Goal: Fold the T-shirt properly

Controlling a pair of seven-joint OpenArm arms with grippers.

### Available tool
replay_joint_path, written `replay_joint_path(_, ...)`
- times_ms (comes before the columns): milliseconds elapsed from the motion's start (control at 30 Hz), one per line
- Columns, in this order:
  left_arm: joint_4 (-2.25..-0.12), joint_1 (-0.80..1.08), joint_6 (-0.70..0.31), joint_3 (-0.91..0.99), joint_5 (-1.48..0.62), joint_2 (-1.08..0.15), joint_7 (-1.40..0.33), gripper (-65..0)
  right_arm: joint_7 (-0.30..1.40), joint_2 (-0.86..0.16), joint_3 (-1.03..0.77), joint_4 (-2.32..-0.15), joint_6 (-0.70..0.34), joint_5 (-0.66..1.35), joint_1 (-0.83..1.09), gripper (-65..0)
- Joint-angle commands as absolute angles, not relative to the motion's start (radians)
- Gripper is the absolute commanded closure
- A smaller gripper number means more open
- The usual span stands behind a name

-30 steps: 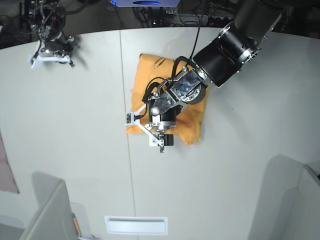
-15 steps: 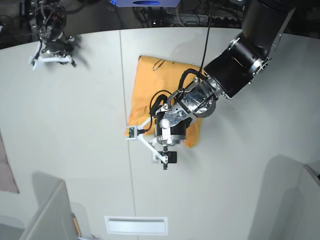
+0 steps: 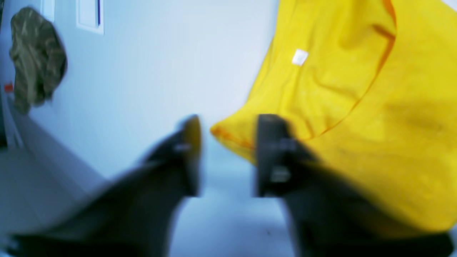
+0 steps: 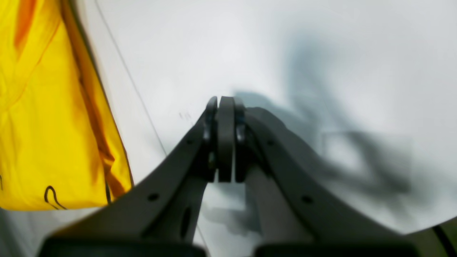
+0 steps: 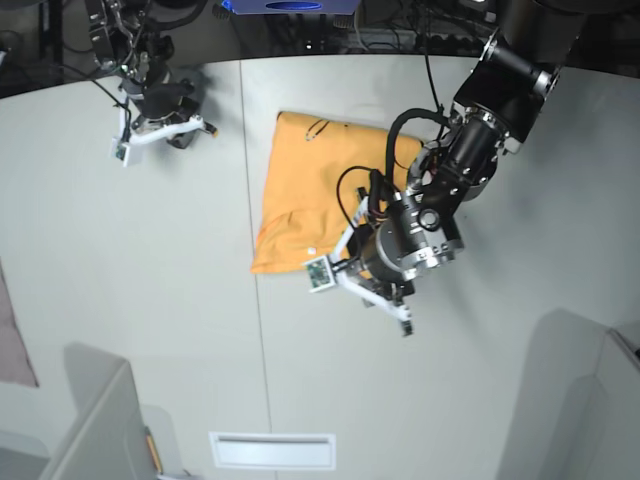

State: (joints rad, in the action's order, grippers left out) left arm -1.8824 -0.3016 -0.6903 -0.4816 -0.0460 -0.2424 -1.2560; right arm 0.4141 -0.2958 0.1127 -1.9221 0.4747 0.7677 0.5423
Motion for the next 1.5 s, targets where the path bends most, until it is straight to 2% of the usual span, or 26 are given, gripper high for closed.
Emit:
replay_joint_path(0, -1.917, -0.283, -0.698, -0.441, -0.025, -0.262, -1.262, 0.0, 0.398, -0.306, 0.108, -1.956, 0.472, 0.746, 0.555, 0.0)
replay_joint_path(100, -1.962, -0.182, -0.698, -0.332, -0.033, -0.295, -1.225, 0.0, 0.39, -0.308, 0.108, -2.0, 0.47, 0.671, 0.584, 0.0)
replay_joint_path(167, -1.965, -0.094, -0.698, -0.257, -0.025, -0.312, -1.139, 0.0, 0.389, -0.308, 0.108, -2.012, 0.461, 0.611, 0.598, 0.0)
replay_joint_path(267, -1.965, 0.077, -0.698, -0.136, -0.025, -0.341, -0.901, 0.0, 0.349, -0.305, 0.102, -2.008, 0.321, 0.527, 0.633, 0.0)
replay_joint_path(367, -1.965, 0.245, -0.698, -0.047, -0.024, -0.367, -0.651, 0.0, 0.216, -0.305, 0.096, -2.006, 0.173, 0.49, 0.711, 0.0)
replay_joint_path(467, -1.963, 0.398, -0.698, 0.042, -0.028, -0.381, -0.456, 0.0, 0.064, -0.308, 0.096, -2.006, 0.134, 0.435, 0.809, 0.0)
replay_joint_path(600, -1.949, 0.529, -0.698, 0.153, -0.035, -0.372, -0.323, 0.0, -0.015, -0.306, 0.107, -2.005, 0.064, 0.328, 0.889, 0.0)
replay_joint_path(800, -1.948, 0.512, -0.693, 0.237, -0.033, -0.302, -0.308, 0.0, -0.013, -0.302, 0.157, -2.003, 0.03, 0.314, 0.891, 0.0)
replay_joint_path(1133, -1.778, 0.378, -0.618, 0.206, -0.024, -0.285, -0.311, 0.0, -0.013, -0.3, 0.209, -2.002, 0.03, 0.315, 0.872, 0.0)
replay_joint_path(1467, -1.71, 0.409, -0.616, 0.122, -0.022, -0.277, -0.309, 0.0, -0.013, -0.3, 0.202, -2.002, 0.03, 0.315, 0.877, 0.0)
